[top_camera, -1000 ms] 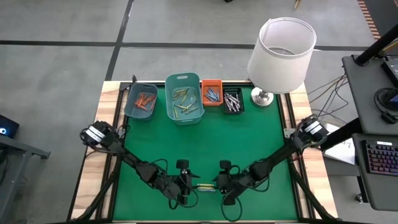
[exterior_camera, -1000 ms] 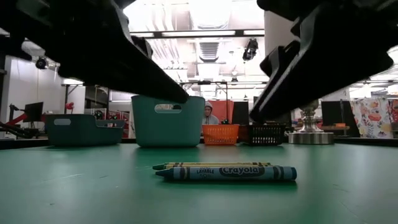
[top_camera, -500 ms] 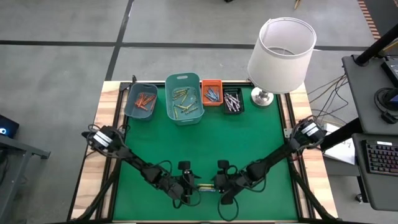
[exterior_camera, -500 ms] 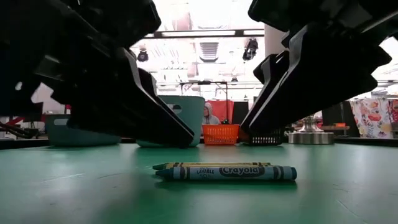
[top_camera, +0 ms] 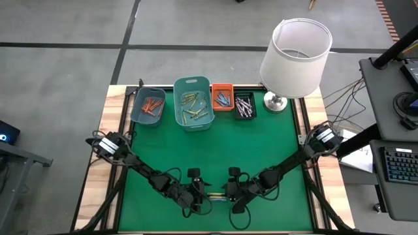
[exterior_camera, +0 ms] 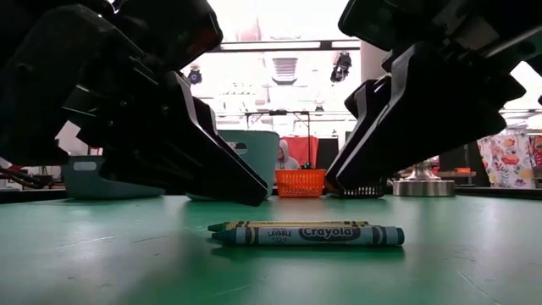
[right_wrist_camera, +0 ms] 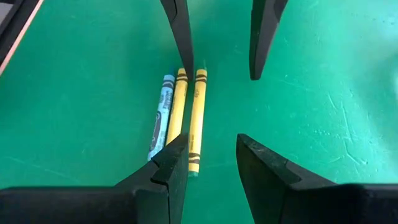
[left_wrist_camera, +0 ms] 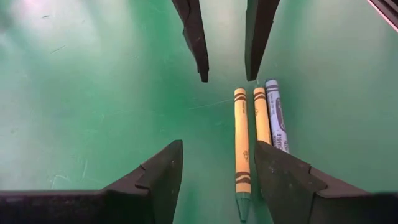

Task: Sort crayons
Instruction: Put the green crayon into the green bin

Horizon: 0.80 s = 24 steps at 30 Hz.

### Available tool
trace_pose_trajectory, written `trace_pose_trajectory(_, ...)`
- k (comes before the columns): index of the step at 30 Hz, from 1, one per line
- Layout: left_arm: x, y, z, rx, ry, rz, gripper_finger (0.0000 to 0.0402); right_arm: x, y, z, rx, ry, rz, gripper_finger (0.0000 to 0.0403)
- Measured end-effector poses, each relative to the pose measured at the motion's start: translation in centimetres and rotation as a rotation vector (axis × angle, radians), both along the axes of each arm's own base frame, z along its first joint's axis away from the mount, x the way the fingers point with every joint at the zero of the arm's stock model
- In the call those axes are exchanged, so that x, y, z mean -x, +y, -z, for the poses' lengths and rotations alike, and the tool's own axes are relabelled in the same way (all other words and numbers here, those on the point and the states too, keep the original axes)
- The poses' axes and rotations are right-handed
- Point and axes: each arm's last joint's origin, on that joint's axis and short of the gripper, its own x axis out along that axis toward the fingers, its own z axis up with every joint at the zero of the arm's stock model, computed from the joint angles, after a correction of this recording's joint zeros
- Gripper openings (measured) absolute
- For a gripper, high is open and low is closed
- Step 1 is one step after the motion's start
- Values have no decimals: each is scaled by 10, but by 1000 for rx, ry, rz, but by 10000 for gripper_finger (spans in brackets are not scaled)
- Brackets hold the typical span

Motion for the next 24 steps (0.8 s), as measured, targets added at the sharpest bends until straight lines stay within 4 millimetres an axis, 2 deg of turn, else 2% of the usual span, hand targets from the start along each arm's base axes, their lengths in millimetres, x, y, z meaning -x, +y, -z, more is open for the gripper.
trace_pose_trajectory(24, 0, 1, 1, 10, 2, -5, 181, 5, -3, 8, -40, -72, 2, 125)
